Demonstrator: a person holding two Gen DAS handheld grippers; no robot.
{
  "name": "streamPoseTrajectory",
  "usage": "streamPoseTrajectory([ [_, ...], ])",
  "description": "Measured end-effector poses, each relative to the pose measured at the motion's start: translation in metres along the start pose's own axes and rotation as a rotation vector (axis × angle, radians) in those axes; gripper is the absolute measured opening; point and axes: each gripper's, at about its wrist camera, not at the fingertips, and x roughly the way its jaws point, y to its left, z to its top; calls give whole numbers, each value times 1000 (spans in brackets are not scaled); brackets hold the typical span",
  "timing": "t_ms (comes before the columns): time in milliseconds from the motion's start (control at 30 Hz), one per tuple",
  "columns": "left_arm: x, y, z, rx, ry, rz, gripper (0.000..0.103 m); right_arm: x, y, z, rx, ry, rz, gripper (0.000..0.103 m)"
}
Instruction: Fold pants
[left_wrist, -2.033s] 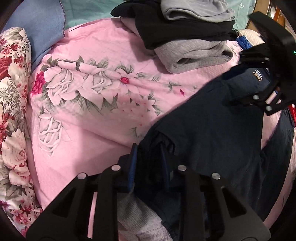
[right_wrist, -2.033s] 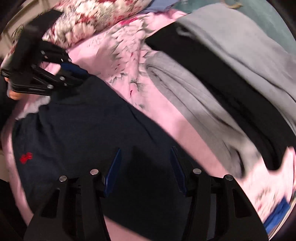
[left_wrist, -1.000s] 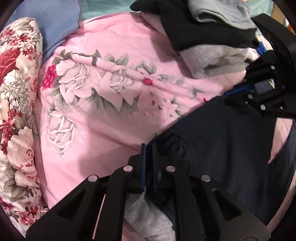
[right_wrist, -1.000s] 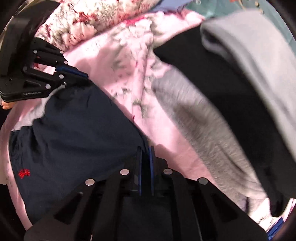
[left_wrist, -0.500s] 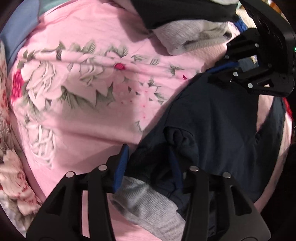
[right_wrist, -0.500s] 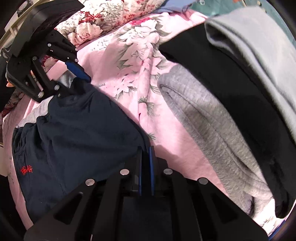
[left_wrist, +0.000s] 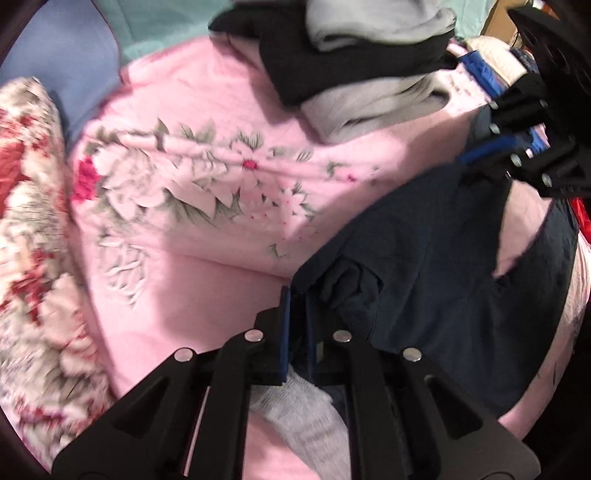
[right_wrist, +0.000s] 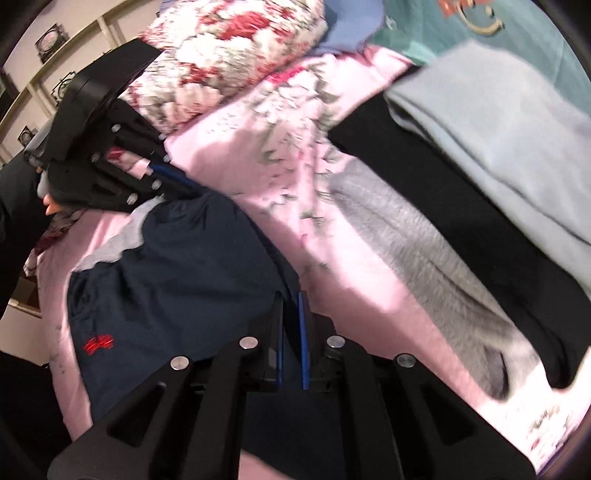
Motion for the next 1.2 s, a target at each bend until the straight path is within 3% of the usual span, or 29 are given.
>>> streamPoseTrajectory([
  [167,-54,-38,-40,40,-65,53,7,-44,56,-31,-53,-58,11,7],
  [300,-79,-78,-102,56,-81,71,7,-66,115,-67,-75,-113,17,7],
  [400,-66,-94,-153,25,-56,43,7,-67,159,-98,-64,-113,28,0],
  [500,-48,-103,-194,-30,-25,16,8,-45,196,-121,-47,-89,55,0],
  [633,-34,-96,-213,-130,-54,-33,8,-24,200,-132,4,-58,45,0],
  [667,-32,-92,-214,-153,-63,-42,7,-23,193,-131,23,-58,29,7],
  [700,-31,-88,-216,-176,-72,-51,7,-22,189,-130,21,-47,-7,39],
  [767,-31,-85,-219,-193,-84,-66,7,-25,184,-130,6,-84,-98,63],
  [900,-32,-88,-220,-183,-78,-61,7,-24,174,-118,-66,-61,-46,63],
  [967,-38,-92,-220,-166,-78,-44,7,-16,177,-106,-165,19,-11,63],
  [1200,-56,-118,-204,-46,-78,-23,9,26,184,-74,-375,203,-38,63],
])
